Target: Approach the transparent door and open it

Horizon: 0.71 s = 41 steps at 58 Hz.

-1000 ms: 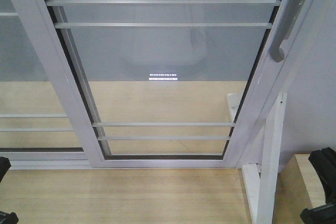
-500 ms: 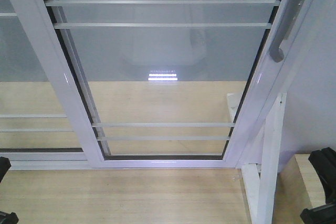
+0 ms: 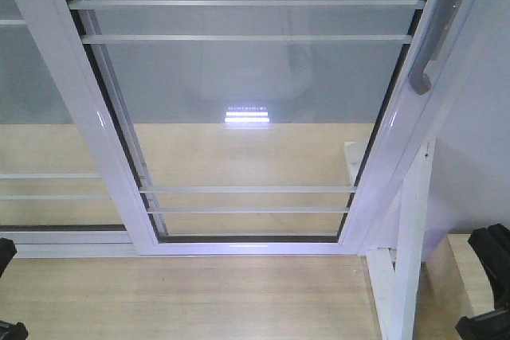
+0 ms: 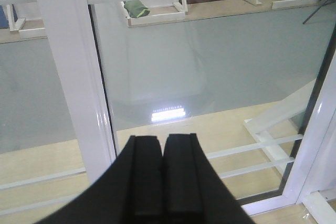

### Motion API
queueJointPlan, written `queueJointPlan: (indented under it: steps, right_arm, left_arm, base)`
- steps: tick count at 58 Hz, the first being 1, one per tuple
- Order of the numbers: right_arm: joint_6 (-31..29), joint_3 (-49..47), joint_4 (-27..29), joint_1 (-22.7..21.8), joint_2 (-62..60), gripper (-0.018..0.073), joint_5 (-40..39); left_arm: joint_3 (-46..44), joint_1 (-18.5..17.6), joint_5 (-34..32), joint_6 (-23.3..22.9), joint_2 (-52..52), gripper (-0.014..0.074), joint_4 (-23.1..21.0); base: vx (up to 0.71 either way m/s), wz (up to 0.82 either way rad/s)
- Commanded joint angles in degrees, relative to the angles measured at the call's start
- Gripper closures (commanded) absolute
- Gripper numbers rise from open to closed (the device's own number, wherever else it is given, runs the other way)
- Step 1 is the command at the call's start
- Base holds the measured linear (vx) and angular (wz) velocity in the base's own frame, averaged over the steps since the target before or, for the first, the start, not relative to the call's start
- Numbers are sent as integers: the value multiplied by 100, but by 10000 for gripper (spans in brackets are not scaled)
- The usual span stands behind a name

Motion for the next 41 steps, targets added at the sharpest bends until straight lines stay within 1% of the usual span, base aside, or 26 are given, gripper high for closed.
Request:
queueJointPlan:
  steps: [1, 8, 14, 17, 22, 29, 34, 37, 41]
  right_arm:
    - [0, 0, -8, -17, 103, 561, -485]
    - [0, 0, -8, -17, 103, 561, -485]
    - [0, 0, -8, -17, 103, 561, -568]
    - [0, 0, -8, -17, 103, 561, -654]
    - [0, 0, -8, -17, 103, 561, -1027]
    - [0, 0, -1, -17, 103, 561, -2047]
    - [64, -74, 288, -17, 103, 561, -2607]
    - [64, -253, 445, -17, 103, 561, -2627]
    - [-29, -692, 503, -17, 108, 561, -2483]
  left_arm:
    - [37, -17, -442, -33, 89, 594, -43]
    - [37, -17, -517, -33, 89, 594, -43]
    - [37, -17, -870, -55, 89, 594, -94]
    - [37, -17, -1133, -55, 89, 594, -86]
    - [37, -17, -1633, -55, 89, 594, -81]
    - [37, -17, -2589, -55, 89, 594, -81]
    - [7, -17, -3285, -87, 95, 594, -81]
    - [-59, -17, -3507, -122, 95, 594, -81]
    - [-318, -17, -3511, -188, 95, 594, -81]
  base:
    - [0, 0]
    - [0, 0]
    - [0, 0]
    - [0, 0]
    - [0, 0]
    - [0, 0]
    - [0, 0]
    - [0, 0]
    - [0, 0]
